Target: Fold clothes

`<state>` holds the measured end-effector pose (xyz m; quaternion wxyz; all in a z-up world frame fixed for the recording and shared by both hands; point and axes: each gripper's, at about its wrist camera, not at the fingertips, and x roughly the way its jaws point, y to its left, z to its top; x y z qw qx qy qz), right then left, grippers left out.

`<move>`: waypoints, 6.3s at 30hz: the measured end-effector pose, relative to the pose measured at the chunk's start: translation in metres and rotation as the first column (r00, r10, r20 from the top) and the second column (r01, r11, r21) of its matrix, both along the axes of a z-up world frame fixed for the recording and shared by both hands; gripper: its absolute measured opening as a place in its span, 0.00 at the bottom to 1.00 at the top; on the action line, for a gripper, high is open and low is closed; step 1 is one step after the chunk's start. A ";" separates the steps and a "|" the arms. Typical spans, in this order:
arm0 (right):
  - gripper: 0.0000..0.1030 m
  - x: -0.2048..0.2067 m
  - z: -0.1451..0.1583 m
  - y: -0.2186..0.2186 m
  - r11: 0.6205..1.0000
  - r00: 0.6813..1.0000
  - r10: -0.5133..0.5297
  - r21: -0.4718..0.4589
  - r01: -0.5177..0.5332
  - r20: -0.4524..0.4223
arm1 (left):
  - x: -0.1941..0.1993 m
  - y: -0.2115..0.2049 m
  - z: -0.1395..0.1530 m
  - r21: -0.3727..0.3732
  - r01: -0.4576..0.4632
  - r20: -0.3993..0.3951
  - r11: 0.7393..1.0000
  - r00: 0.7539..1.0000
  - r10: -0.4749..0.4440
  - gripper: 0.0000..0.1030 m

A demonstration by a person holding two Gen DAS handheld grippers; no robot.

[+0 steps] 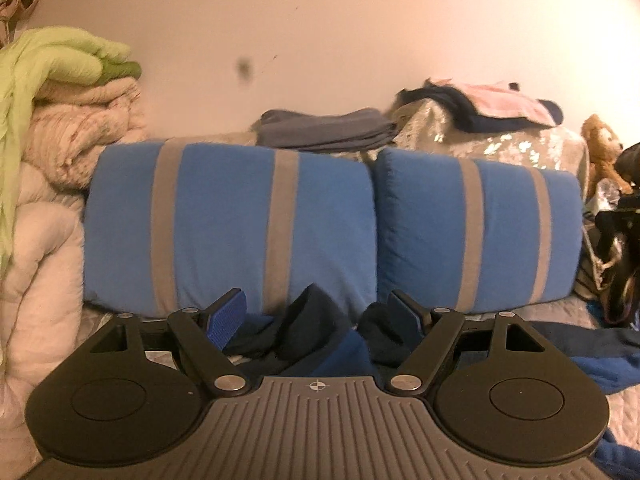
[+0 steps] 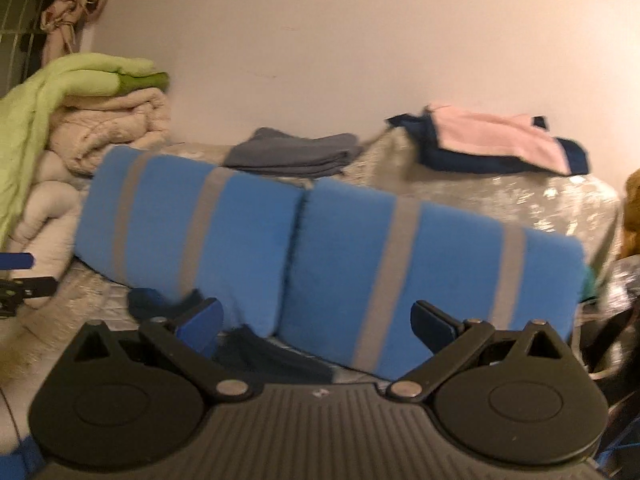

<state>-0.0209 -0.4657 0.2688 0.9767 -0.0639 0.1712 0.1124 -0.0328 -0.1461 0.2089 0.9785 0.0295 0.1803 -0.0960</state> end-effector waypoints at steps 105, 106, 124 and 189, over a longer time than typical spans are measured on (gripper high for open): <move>0.99 0.051 -0.228 -0.002 0.911 0.950 -0.017 0.387 0.143 -0.313 | 0.072 0.075 -0.137 0.229 -0.184 -0.034 0.956 0.980 0.197 0.71; 0.99 0.051 -0.228 -0.001 0.913 0.950 -0.014 0.384 0.140 -0.312 | 0.079 0.076 -0.138 0.215 -0.188 -0.039 0.958 0.979 0.201 0.71; 0.99 0.053 -0.229 0.005 0.923 0.949 0.020 0.371 0.103 -0.313 | 0.170 0.099 -0.156 0.096 -0.302 -0.195 0.948 0.929 0.315 0.22; 0.99 0.049 -0.221 -0.035 0.814 0.955 -0.025 0.549 0.191 -0.296 | -0.012 -0.170 -0.212 0.619 0.683 -0.517 0.388 0.726 -0.454 0.24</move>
